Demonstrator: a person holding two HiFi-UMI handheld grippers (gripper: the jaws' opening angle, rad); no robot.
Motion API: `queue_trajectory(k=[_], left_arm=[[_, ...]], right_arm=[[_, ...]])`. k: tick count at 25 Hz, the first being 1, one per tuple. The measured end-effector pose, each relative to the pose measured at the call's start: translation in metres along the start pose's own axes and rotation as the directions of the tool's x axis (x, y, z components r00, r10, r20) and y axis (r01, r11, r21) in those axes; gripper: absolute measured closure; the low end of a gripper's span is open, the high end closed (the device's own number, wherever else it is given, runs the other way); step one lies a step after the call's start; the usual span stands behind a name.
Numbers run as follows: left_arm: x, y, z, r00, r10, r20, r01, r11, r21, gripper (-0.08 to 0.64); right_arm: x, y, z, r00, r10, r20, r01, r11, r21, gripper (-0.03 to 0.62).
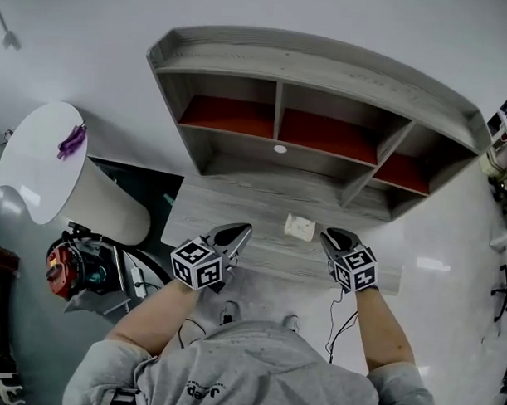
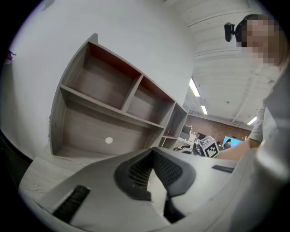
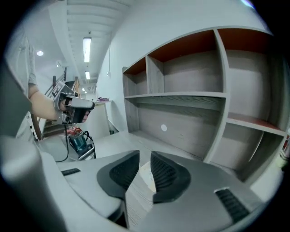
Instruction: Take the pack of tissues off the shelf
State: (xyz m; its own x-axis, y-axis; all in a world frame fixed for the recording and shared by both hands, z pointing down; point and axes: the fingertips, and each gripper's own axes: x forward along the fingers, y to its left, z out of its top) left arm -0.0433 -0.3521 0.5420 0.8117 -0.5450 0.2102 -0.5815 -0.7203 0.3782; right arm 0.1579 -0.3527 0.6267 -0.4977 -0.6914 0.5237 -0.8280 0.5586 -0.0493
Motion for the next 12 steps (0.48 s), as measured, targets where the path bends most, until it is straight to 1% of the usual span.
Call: queue_trajectory(k=[4, 9, 12], left_arm=[[-0.008, -0.022, 0.036, 0.999, -0.029, 0.042, 0.027, 0.999, 0.038, 0.548], [-0.018, -0.042, 0.082, 0.994, -0.046, 0.096, 0.037, 0.995, 0.091, 0.548], [-0.022, -0.049, 0.108, 0.990, -0.055, 0.128, 0.042, 0.994, 0.103, 0.548]], right_arm=[[-0.032, -0.002, 0.033, 0.997, 0.012, 0.075, -0.016, 0.998, 0.061, 0.546], [-0.071, -0.016, 0.081, 0.988, -0.019, 0.156, 0.004, 0.995, 0.097, 0.580], [-0.091, -0.022, 0.113, 0.977, -0.037, 0.209, 0.015, 0.994, 0.105, 0.600]])
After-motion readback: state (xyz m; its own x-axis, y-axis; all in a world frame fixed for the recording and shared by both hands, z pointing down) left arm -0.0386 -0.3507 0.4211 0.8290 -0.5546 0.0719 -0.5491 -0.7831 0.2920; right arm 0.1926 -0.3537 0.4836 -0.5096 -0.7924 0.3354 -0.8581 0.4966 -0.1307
